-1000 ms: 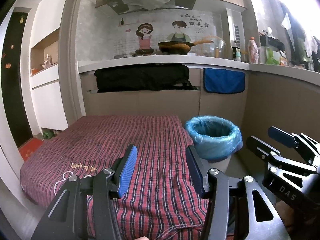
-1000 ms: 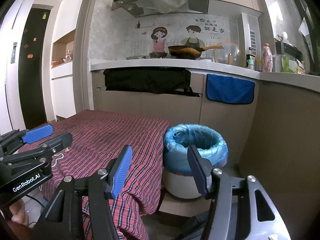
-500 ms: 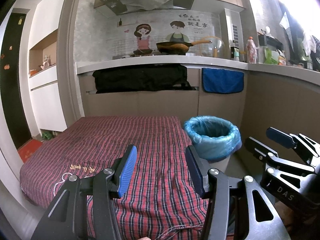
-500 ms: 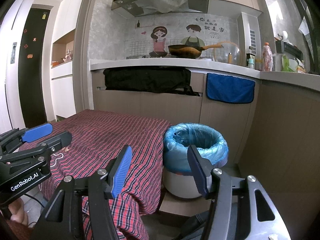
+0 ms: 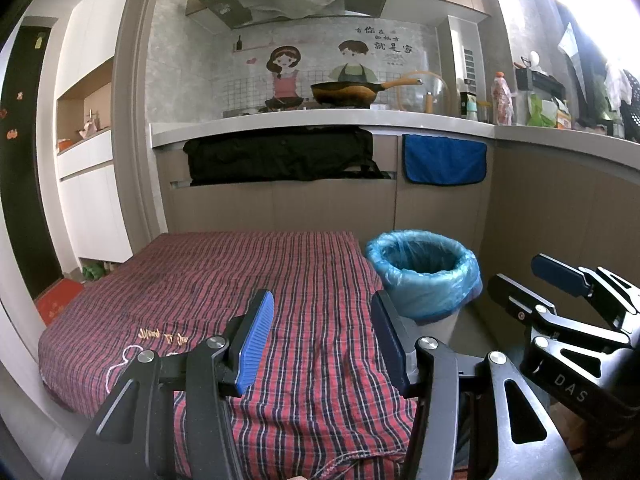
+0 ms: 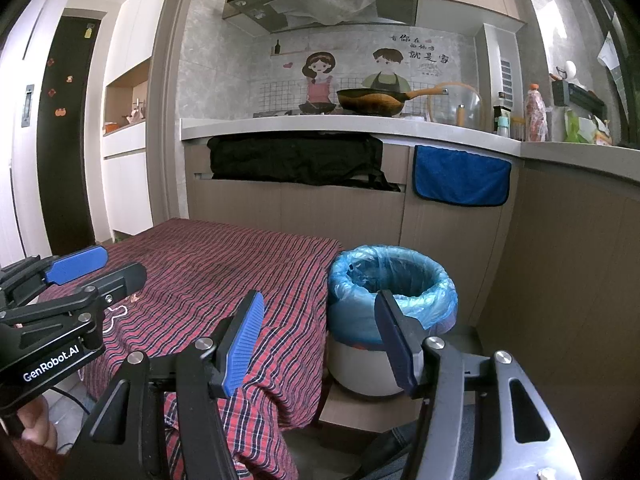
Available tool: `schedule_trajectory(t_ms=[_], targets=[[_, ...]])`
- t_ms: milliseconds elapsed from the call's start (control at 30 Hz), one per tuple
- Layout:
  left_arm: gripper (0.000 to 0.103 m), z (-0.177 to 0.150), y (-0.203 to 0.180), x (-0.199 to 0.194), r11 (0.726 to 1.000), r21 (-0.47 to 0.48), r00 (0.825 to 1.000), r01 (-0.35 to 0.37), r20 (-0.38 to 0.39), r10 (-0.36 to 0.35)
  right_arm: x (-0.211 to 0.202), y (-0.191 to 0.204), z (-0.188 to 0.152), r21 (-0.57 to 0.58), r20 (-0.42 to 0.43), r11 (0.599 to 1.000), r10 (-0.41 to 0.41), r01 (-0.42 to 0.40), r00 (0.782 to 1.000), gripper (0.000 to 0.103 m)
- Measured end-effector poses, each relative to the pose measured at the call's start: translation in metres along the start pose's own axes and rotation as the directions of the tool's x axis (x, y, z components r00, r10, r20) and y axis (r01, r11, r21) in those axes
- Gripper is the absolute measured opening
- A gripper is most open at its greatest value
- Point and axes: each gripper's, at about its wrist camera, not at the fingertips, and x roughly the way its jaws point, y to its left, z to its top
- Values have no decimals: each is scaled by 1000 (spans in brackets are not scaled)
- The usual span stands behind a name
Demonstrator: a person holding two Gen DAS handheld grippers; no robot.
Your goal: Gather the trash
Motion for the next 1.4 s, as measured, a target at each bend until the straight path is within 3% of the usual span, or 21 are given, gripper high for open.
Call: schedule_trajectory(t_ms=[1400], targets=[[52, -2, -4, 1, 1000, -1, 1000, 1, -7, -1, -2, 1, -3, 2, 0, 1000, -3, 3, 1000, 55]])
